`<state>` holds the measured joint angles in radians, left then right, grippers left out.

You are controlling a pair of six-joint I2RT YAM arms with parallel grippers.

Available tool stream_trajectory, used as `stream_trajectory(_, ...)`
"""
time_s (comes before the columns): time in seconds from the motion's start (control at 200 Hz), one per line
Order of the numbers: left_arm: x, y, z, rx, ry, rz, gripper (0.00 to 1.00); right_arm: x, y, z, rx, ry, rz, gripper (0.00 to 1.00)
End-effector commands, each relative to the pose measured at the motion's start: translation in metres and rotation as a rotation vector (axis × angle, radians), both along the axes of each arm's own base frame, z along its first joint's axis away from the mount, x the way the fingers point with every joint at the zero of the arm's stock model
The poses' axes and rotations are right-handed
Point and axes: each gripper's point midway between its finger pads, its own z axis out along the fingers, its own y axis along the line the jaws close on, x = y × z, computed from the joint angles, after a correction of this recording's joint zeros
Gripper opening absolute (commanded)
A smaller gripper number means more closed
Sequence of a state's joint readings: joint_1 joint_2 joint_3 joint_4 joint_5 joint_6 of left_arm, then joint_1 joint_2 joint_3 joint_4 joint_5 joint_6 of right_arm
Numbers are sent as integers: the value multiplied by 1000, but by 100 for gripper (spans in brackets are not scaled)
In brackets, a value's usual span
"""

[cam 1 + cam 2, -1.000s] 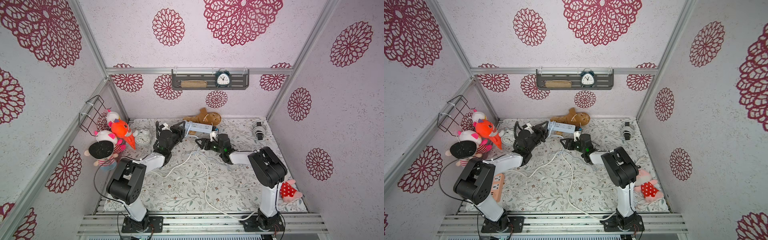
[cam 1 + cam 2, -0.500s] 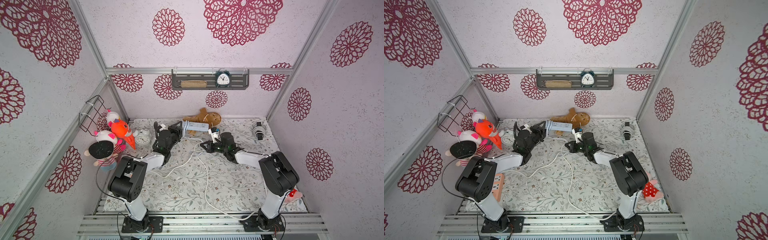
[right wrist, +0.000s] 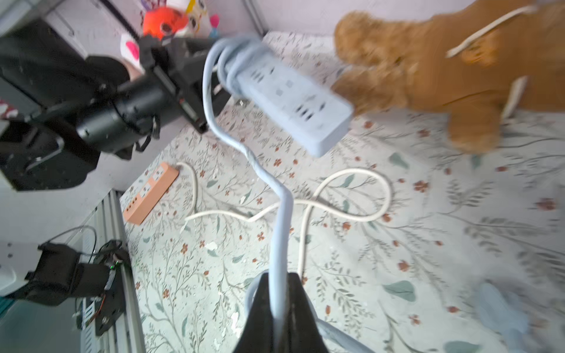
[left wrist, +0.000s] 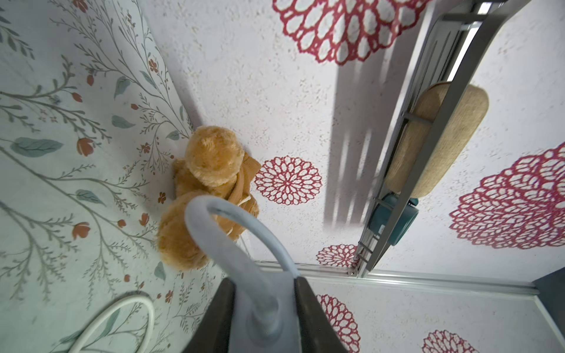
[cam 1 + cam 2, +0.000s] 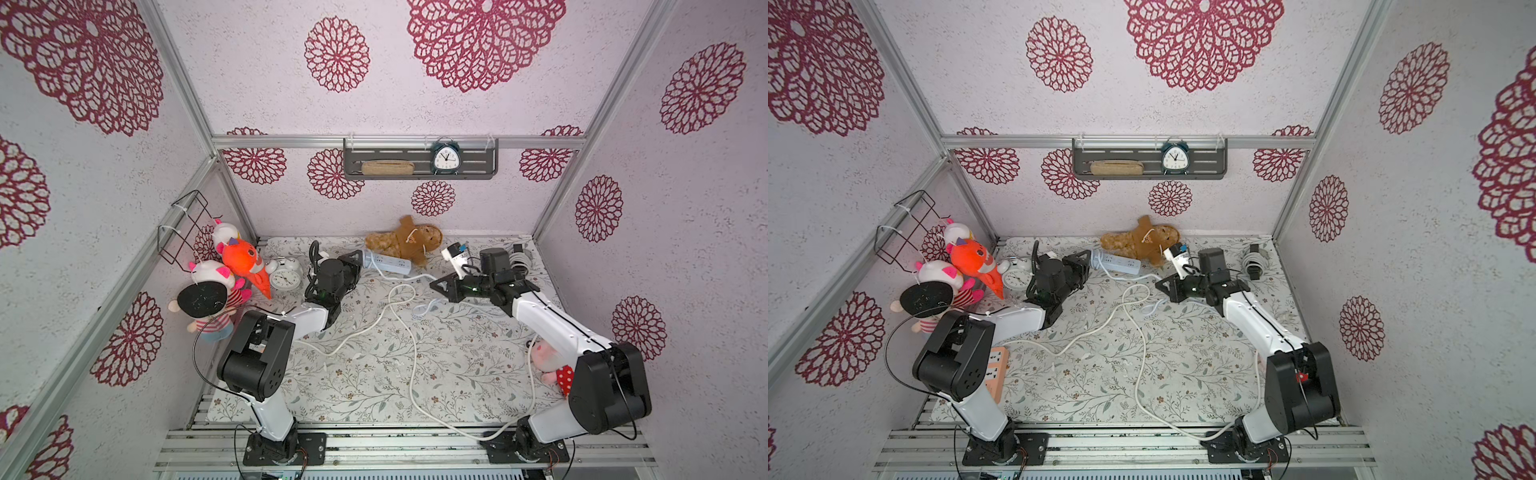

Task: Unwrap the cord wrapped around the power strip
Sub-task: Unwrap the power cord from the power strip.

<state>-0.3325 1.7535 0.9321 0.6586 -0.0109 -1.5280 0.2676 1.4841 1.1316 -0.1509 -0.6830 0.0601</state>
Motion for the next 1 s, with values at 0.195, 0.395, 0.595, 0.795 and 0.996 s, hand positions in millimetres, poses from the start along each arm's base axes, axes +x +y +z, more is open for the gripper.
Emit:
stream_trajectory(0.195,-18,-12,63,-120,-183,-187,0,84,-60,13,-106,-86,-246,0)
stream_trajectory(0.395,-17,-19,106,-281,-313,-247,0,95,-65,-57,-116,56,-262,0)
stream_trajectory(0.595,-1,-15,136,-462,-412,-249,0,83,-73,-107,-188,147,-260,0)
stream_trajectory(0.795,21,46,102,-162,-340,103,0,57,-84,-118,-214,173,-278,0)
stream_trajectory(0.996,23,91,75,164,-224,288,0,32,-87,-106,-188,176,-226,0)
